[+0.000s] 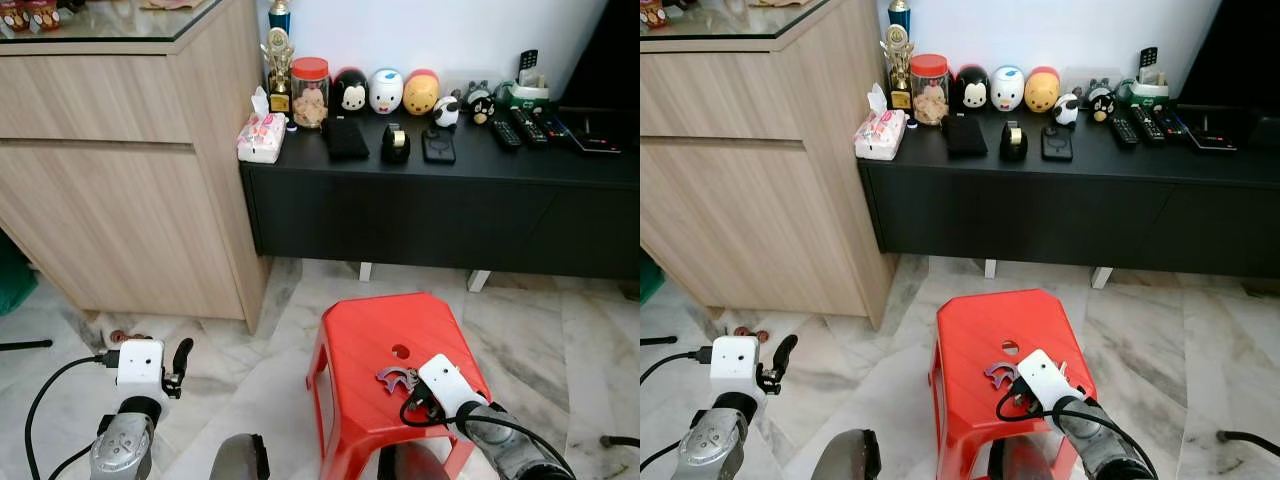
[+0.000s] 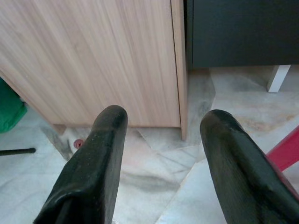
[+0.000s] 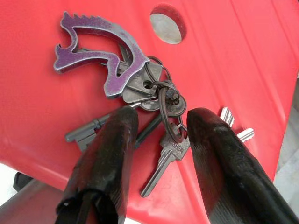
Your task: Hang keys on a hook
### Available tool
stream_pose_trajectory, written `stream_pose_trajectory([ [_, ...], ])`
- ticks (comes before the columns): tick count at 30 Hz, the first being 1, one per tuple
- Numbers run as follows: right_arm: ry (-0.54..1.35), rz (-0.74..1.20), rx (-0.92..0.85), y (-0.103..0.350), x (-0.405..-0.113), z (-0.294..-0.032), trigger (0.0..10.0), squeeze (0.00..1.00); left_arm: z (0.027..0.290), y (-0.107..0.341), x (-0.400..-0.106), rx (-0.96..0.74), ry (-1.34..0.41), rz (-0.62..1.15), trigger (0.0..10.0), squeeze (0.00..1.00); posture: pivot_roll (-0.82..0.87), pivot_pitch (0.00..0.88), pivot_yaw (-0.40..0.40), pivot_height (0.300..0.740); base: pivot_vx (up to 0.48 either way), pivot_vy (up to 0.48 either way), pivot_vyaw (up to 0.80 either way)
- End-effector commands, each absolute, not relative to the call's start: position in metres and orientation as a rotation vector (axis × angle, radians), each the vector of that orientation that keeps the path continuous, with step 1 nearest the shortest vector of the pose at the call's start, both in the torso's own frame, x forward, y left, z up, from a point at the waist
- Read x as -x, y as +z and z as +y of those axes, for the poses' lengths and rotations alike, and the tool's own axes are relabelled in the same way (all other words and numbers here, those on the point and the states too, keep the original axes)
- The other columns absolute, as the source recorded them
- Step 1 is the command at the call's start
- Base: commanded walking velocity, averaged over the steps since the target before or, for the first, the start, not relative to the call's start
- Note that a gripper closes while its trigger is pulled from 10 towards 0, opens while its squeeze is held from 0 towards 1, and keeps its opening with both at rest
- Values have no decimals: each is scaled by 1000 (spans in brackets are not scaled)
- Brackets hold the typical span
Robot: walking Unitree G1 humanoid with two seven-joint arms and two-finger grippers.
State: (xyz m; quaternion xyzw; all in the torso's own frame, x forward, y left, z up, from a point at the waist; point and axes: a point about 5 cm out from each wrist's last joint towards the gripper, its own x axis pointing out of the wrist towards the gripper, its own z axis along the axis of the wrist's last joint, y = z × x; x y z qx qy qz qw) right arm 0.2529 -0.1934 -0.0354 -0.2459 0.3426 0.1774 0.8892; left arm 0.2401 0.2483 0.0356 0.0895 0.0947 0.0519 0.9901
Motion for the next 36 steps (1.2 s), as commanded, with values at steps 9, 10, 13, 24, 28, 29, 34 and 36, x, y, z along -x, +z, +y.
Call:
stream_pose_trajectory([
  [9,304,685,540,-29,-262,-198,10000,0,249,38,-237,-192,95,190,10000,0,38,45,-21,613,0,0,0],
  [10,304,685,536,-29,-262,-198,10000,0,249,38,-237,-191,95,192,10000,0,38,45,-21,613,0,0,0],
  [13,311,688,530,-30,-261,-196,3412,0,249,39,-236,-192,95,193,10000,0,40,48,-18,613,0,0,0],
  [24,318,732,509,-38,-253,-193,0,0,251,39,-235,-197,93,198,10000,0,42,52,-11,613,0,0,0],
  [28,311,746,505,-40,-250,-194,0,0,251,40,-233,-199,94,201,10000,0,44,59,-9,613,0,0,0],
  [29,308,750,503,-41,-249,-195,0,0,252,40,-231,-200,94,201,10000,0,45,64,-8,613,0,0,0],
  [34,302,757,500,-42,-246,-196,0,0,252,39,-229,-201,94,206,10000,0,45,71,-7,613,0,0,0],
  [36,302,758,501,-43,-246,-196,0,0,252,39,-229,-201,93,207,10000,0,48,72,-7,613,0,0,0],
])
